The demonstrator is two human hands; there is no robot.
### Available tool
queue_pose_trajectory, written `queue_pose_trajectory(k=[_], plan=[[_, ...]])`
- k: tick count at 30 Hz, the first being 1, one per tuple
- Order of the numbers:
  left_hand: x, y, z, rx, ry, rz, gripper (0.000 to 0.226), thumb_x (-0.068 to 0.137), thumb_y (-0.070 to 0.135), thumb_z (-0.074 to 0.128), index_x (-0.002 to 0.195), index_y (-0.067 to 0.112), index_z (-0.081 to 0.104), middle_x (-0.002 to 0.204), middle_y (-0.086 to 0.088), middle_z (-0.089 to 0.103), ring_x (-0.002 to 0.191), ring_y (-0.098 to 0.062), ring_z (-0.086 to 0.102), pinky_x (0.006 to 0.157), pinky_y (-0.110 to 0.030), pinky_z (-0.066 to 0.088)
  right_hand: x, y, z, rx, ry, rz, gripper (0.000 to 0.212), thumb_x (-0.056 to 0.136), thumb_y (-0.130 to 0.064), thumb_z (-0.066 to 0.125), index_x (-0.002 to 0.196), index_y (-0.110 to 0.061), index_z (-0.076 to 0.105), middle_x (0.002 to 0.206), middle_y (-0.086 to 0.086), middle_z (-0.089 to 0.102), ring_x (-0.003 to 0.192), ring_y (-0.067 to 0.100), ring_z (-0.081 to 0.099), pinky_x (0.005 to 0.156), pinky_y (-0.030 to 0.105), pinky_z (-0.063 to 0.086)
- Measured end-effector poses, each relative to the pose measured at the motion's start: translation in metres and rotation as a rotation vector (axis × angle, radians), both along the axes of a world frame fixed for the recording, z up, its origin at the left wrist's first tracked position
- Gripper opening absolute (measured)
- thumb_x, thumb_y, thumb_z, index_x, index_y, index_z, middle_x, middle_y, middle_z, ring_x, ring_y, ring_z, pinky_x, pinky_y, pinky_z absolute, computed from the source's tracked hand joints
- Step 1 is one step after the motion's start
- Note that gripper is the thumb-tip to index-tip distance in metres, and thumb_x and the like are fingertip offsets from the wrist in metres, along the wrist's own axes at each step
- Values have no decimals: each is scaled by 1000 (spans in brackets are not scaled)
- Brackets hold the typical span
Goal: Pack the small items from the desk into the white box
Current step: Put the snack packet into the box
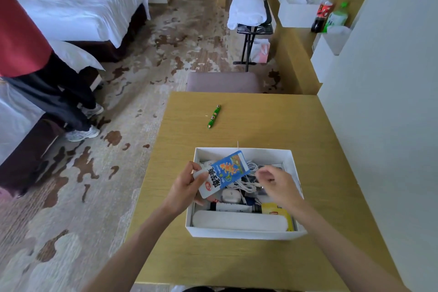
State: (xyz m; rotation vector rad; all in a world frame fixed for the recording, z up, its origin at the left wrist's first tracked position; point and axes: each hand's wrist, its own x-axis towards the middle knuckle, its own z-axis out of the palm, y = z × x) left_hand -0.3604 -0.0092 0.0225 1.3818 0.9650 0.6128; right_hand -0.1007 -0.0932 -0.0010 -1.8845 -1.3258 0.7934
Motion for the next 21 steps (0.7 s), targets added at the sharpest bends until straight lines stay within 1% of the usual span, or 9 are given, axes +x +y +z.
queue_pose_trajectory(k=[3, 5, 7, 9, 12, 14, 17, 19, 21], plan=[[0, 1, -1, -49, -15, -100, 16, 94, 24, 56, 92, 14, 43, 82, -18, 73, 64, -34, 72, 44, -31, 56, 6, -4, 19, -22, 342, -20, 25, 93, -50, 53, 111, -34, 61, 106, -17, 70, 98, -1, 66, 83, 23, 52], [2, -1, -4, -85, 5, -176, 18, 95, 24, 56, 96, 11, 43, 84, -21, 72, 67, -36, 72, 49, -33, 58, 5, -5, 23, -73, 387, 20, 35, 89, -48, 61, 122, -35, 55, 109, -15, 70, 100, 0, 66, 82, 22, 52], [5, -3, -9, 24, 147, -260, 13, 95, 29, 54, 95, 19, 44, 80, -12, 71, 65, -22, 71, 51, -30, 56, 0, -9, 21, -127, 327, 75, 37, 88, -30, 68, 122, -35, 54, 104, -10, 69, 96, 4, 67, 76, 15, 50], [6, -5, -12, 324, 397, -360, 8, 95, 38, 50, 91, 35, 43, 74, 4, 66, 58, -2, 59, 51, -22, 47, -2, -14, 16, -149, 247, 136, 31, 88, -14, 68, 113, -31, 61, 97, -7, 69, 89, 6, 68, 74, 15, 50], [6, -6, -17, 850, 562, -436, 11, 91, 36, 55, 100, 29, 52, 82, 7, 69, 65, -10, 62, 55, -20, 39, -2, -21, 8, -163, 143, 218, 18, 89, -8, 66, 98, -22, 68, 89, -3, 70, 79, 4, 67, 72, 16, 51], [6, -5, -21, 1141, 586, -481, 17, 78, 29, 73, 88, 24, 61, 71, 7, 68, 61, -14, 64, 48, -19, 38, -6, -23, 4, -197, 37, 287, 13, 88, -8, 67, 97, -17, 71, 88, -5, 69, 73, -5, 62, 69, 12, 47], [9, -4, -18, 1331, 684, -567, 27, 58, 30, 86, 71, 27, 63, 64, 14, 65, 59, -9, 62, 42, -18, 40, -15, -21, -2, -260, -133, 426, 15, 87, -13, 69, 102, -13, 72, 91, -6, 69, 75, -5, 59, 69, 10, 44], [11, -1, -20, 1360, 698, -586, 24, 57, 25, 85, 70, 23, 65, 66, 9, 65, 62, -12, 62, 47, -20, 46, -15, -18, 0, -268, -239, 476, 15, 88, -19, 67, 103, -16, 71, 96, -5, 70, 82, 3, 61, 75, 19, 48], [11, 4, -22, 1307, 670, -551, 19, 61, 14, 81, 73, 17, 66, 70, 1, 65, 65, -18, 62, 52, -25, 49, -9, -15, 4, -224, -246, 456, 12, 89, -23, 65, 100, -20, 71, 92, -10, 69, 83, 3, 60, 74, 20, 47]])
